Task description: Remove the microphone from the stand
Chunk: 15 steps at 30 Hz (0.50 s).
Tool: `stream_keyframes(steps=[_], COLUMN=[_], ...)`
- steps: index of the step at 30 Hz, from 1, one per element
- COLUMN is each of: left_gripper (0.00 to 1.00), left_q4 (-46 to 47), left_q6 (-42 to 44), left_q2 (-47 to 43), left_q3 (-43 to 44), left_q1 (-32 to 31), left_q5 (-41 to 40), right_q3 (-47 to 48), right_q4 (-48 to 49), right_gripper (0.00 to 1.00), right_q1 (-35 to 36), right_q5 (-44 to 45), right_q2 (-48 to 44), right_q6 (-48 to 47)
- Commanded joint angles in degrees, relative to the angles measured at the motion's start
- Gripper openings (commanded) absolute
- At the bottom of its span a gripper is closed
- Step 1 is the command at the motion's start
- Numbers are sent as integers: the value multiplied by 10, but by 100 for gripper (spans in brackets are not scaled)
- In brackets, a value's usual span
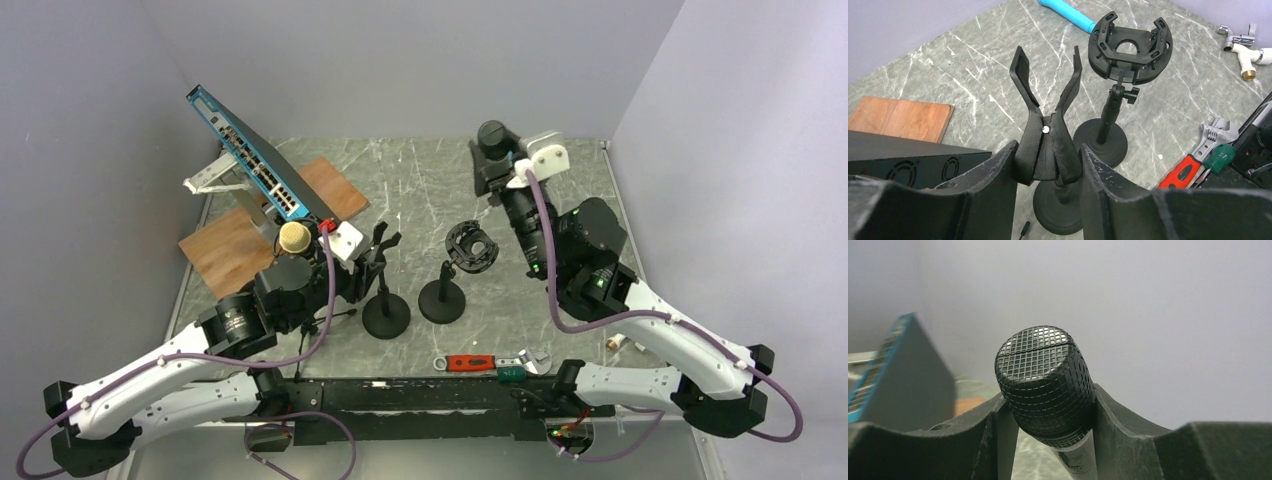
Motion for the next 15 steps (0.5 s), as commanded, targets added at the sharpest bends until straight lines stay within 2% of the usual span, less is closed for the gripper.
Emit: stream_keyframes(steps=[1, 7, 9, 15], left_gripper=[47, 65, 74, 92], left_q4=[-45, -58, -71, -109], left_q6=[-17, -25, -27, -35], left_q2=[15, 13, 15, 20], left_q3=[6, 22, 35, 85], left_q1=[0, 0, 1, 1], left_q5=[0, 4, 3, 29], right_q3=[9, 12, 9, 29], right_q4=[37, 2, -5, -45], right_gripper=[0, 0, 0, 0], right_q1=[-49, -137, -164, -247], right_q5=[57, 67, 72, 89], right_q2=[-8, -4, 5, 79], right_q6=[-42, -43, -44, -28])
